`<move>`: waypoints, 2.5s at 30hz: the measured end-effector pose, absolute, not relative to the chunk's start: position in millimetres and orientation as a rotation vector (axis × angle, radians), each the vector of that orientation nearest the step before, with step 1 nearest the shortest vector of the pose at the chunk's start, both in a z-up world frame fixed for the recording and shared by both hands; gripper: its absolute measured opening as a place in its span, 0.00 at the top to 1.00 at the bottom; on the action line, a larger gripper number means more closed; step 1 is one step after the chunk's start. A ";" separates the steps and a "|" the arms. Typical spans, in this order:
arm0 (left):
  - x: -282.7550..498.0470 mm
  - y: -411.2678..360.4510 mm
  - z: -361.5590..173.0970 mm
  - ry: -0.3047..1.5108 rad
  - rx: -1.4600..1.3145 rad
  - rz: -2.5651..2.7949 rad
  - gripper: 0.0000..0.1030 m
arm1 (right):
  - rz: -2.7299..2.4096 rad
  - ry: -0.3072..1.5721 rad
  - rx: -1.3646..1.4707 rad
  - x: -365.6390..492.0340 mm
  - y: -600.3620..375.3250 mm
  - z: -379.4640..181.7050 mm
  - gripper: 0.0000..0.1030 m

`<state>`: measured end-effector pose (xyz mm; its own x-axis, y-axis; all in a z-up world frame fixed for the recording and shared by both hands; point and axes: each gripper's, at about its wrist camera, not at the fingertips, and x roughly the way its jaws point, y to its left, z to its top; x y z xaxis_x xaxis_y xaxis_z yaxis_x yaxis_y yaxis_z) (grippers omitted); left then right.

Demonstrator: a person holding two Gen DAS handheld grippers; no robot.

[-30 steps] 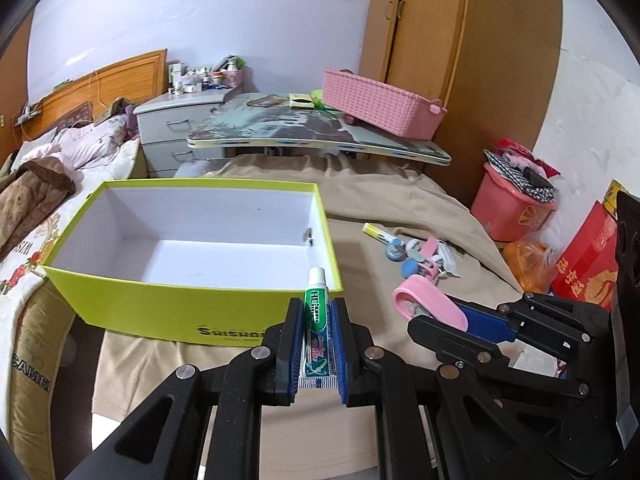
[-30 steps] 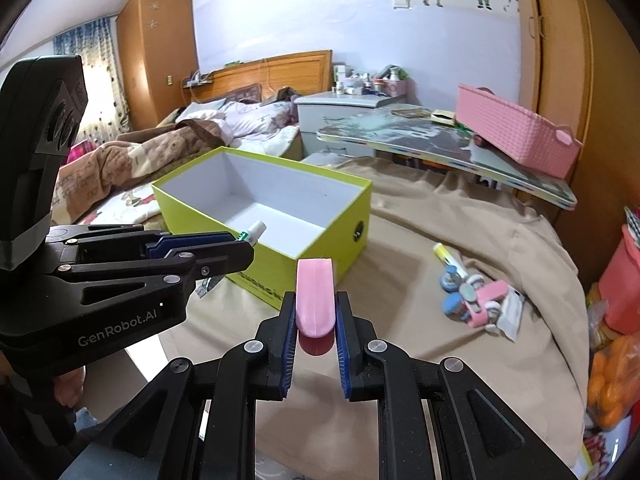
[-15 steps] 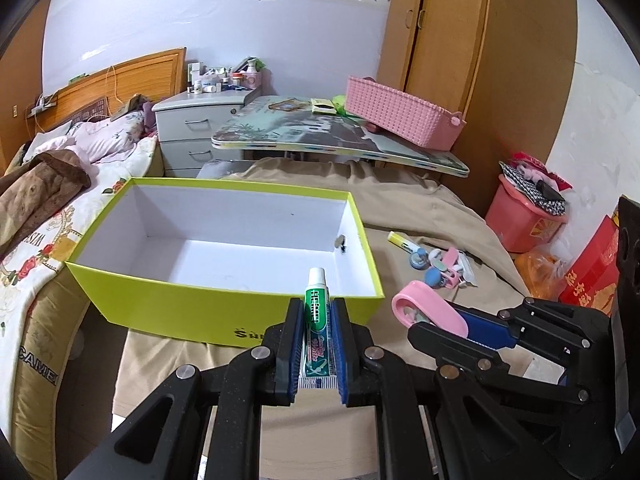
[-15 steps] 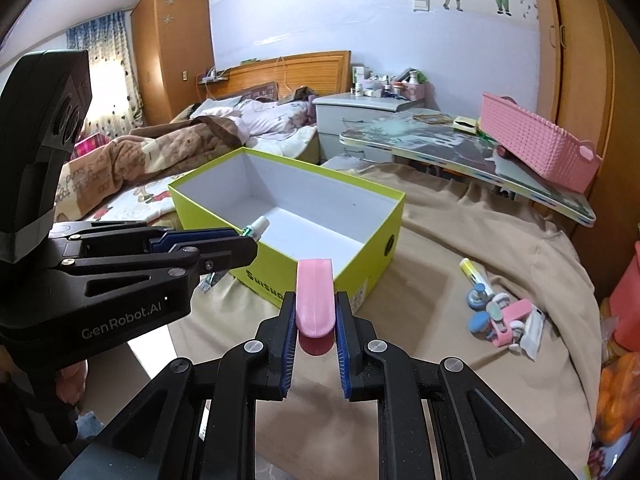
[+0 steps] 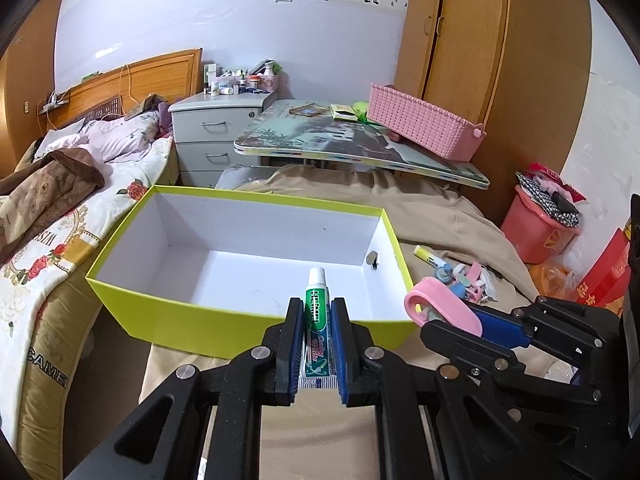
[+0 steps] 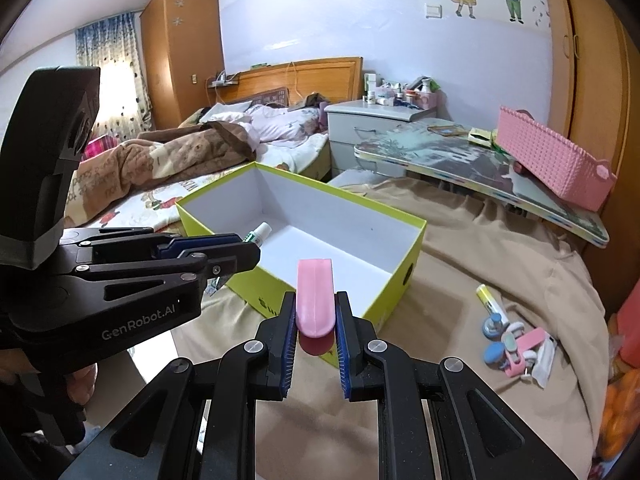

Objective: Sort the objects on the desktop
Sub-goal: 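Lower the toothpaste into the box and open the left gripper while the right holds the clip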

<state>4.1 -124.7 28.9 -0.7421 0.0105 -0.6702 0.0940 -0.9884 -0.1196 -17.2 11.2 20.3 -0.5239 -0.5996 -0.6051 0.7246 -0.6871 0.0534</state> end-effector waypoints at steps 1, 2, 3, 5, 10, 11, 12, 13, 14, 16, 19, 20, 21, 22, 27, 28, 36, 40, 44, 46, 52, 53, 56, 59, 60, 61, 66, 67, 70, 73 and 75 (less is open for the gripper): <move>2.8 -125.6 28.6 0.225 1.113 -2.882 0.86 | -2.212 0.261 0.773 -18.0 10.2 21.1 0.82; 1.9 -126.6 28.3 0.225 1.113 -2.881 0.86 | -2.212 0.260 0.772 -18.9 9.2 21.9 0.82; 0.9 -128.0 27.9 0.227 1.115 -2.878 0.86 | -2.213 0.260 0.771 -19.9 8.1 22.6 0.82; -1.2 -131.4 26.7 0.234 1.119 -2.872 0.86 | -2.212 0.263 0.769 -22.0 4.8 23.3 0.82; -6.4 -138.4 26.2 0.232 1.119 -2.860 0.86 | -2.206 0.264 0.781 -29.4 -3.2 21.6 0.82; -8.4 -139.7 26.2 0.231 1.120 -2.859 0.86 | -2.205 0.263 0.784 -31.2 -4.6 21.0 0.82; -10.3 -141.0 26.3 0.231 1.120 -2.858 0.86 | -2.205 0.262 0.788 -33.1 -6.0 20.5 0.82; -12.2 -142.3 26.4 0.231 1.121 -2.857 0.86 | -2.204 0.262 0.792 -34.9 -7.4 19.9 0.82; -14.0 -143.7 26.3 0.231 1.123 -2.856 0.86 | -2.204 0.261 0.795 -36.8 -8.8 19.4 0.82; -17.4 -146.0 25.5 0.225 1.127 -2.853 0.86 | -2.203 0.260 0.802 -40.5 -11.6 18.3 0.82; -23.2 -149.2 22.8 0.218 1.139 -2.848 0.86 | -2.202 0.258 0.813 -46.1 -15.7 16.6 0.82; -25.3 -150.4 21.7 0.217 1.144 -2.845 0.86 | -2.202 0.257 0.816 -48.0 -17.1 16.1 0.82; -27.5 -151.7 20.7 0.215 1.149 -2.843 0.86 | -2.201 0.256 0.821 -50.0 -18.6 15.3 0.82; -29.3 -152.4 19.9 0.210 1.152 -2.841 0.86 | -2.198 0.253 0.827 -52.7 -20.5 13.9 0.82; -37.8 -158.3 14.0 0.211 1.173 -2.831 0.86 | -2.192 0.249 0.850 -62.5 -29.4 8.9 0.82; -39.3 -160.0 13.0 0.216 1.174 -2.829 0.86 | -2.191 0.251 0.853 -64.1 -31.3 8.0 0.82; -51.5 -169.8 10.4 0.207 1.183 -2.808 0.86 | -2.186 0.258 0.888 -75.3 -42.8 -0.1 0.82; -58.2 -172.2 7.2 0.190 1.196 -2.802 0.86 | -2.188 0.260 0.903 -80.7 -45.8 -3.2 0.82; -66.1 -174.8 2.9 0.168 1.217 -2.789 0.86 | -2.190 0.261 0.916 -83.8 -48.7 -5.8 0.82; -71.5 -176.3 -0.7 0.155 1.237 -2.783 0.86 | -2.191 0.260 0.920 -85.3 -49.6 -6.7 0.82; -84.0 -181.7 -10.0 0.149 1.282 -2.756 0.86 | -2.193 0.259 0.934 -89.6 -52.1 -9.4 0.82; -85.5 -182.6 -11.1 0.150 1.286 -2.753 0.86 | -2.193 0.259 0.937 -90.4 -52.9 -10.0 0.82; -91.5 -184.7 -16.4 0.146 1.318 -2.733 0.86 | -2.193 0.260 0.945 -92.8 -54.8 -12.0 0.82; -97.6 -188.3 -23.6 0.156 1.355 -2.710 0.86 | -2.194 0.259 0.947 -93.9 -55.0 -12.5 0.82; -98.7 -188.9 -25.0 0.156 1.360 -2.706 0.86 | -2.196 0.260 0.947 -94.4 -55.1 -12.6 0.82; -99.4 -189.0 -26.1 0.153 1.364 -2.703 0.86 | -2.197 0.260 0.948 -95.0 -55.1 -12.8 0.82; -105.9 -189.1 -33.0 0.142 1.423 -2.671 0.86 | -2.198 0.270 0.971 -99.5 -58.1 -15.8 0.82; -106.7 -189.0 -33.5 0.138 1.427 -2.663 0.86 | -2.197 0.273 0.977 -100.5 -59.0 -16.4 0.82; -107.9 -188.7 -34.9 0.130 1.433 -2.658 0.86 | -2.198 0.282 0.990 -102.4 -61.5 -17.9 0.82; -109.1 -190.9 -35.8 0.140 1.439 -2.654 0.86 | -2.200 0.282 0.994 -104.2 -62.0 -18.9 0.82; -109.4 -191.9 -35.8 0.145 1.442 -2.655 0.86 | -2.202 0.285 0.995 -104.8 -62.5 -19.1 0.82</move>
<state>-109.4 -191.9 -35.8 -0.5399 -0.0569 -0.8398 0.1479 -0.9886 -0.0281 -104.8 -62.5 -19.1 -0.4649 -0.5050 -0.7272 0.6733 -0.7351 0.0800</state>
